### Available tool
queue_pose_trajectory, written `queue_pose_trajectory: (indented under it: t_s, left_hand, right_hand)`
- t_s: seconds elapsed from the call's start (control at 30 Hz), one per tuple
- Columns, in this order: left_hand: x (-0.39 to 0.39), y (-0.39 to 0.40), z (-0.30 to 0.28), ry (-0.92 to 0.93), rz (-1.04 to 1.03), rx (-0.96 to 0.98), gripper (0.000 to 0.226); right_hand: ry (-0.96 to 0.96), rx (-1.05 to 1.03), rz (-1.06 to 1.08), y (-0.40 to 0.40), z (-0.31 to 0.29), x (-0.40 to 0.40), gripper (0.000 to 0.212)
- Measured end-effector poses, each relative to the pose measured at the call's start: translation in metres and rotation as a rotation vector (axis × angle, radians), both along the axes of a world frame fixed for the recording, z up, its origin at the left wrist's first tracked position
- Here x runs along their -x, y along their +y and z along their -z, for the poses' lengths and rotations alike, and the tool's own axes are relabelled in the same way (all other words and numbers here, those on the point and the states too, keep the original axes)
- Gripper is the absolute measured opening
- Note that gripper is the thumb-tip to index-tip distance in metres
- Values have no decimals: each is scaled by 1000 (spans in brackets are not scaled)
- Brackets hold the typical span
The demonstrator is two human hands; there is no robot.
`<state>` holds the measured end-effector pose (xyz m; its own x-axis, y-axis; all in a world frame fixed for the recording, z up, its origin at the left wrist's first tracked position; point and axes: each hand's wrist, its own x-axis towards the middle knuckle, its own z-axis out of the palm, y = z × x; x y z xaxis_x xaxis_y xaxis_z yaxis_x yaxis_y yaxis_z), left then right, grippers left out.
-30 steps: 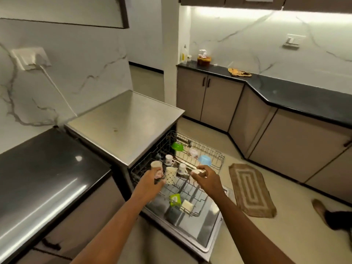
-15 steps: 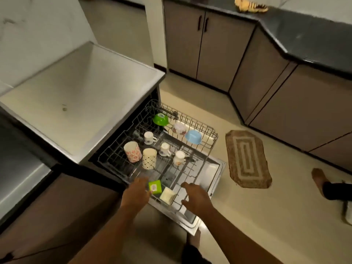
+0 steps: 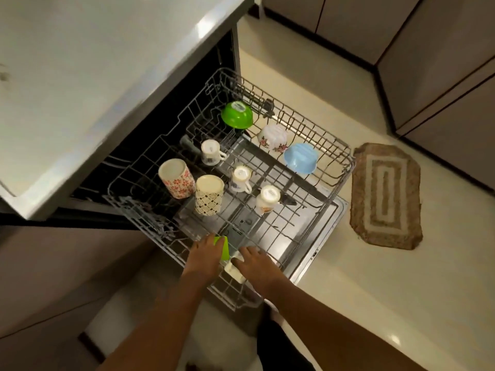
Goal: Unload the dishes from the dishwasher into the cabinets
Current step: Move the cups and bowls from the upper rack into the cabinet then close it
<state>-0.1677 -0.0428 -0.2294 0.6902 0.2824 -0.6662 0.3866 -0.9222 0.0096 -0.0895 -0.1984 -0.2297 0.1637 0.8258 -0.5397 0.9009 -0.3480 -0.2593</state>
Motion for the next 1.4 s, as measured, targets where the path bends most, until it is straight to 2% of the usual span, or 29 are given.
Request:
queue_pose_trajectory:
  t_s: [0.13, 0.23, 0.37, 0.53, 0.63, 0.73, 0.87, 1.1, 1.23, 1.4]
  left_hand:
    - [-10, -4, 17, 80, -74, -51, 82]
    - [-16, -9, 21, 94, -52, -110, 78]
    - [-16, -7, 20, 29, -4, -160, 68]
    - [-16, -9, 5, -104, 1, -121, 69]
    - [-11, -7, -8, -232, -72, -74, 73]
    - [1, -1, -25, -371, -144, -19, 75]
    - [24, 1, -59, -476, -214, 72, 76]
    - [99, 22, -138, -630, -294, 64, 78]
    - [168, 51, -197, -727, -324, 19, 78]
    - [266, 98, -283, -834, -392, -60, 76]
  right_hand:
    - [3, -10, -71, 1, 18, 2, 77]
    - [-26, 7, -72, -1, 19, 4, 88]
    - [-51, 9, -73, 2, 17, 3, 82]
    - [-64, -42, -101, -1, 13, -5, 57]
    - [2, -80, -47, -7, 12, -9, 60]
    - [84, -148, 106, -18, 3, -10, 66]
    - [84, -218, 273, -28, -28, -4, 72]
    - [90, -362, 435, -13, -107, 36, 77]
    - [77, -523, 398, 15, -150, 76, 72]
    - [80, -661, 284, 81, -233, 146, 77]
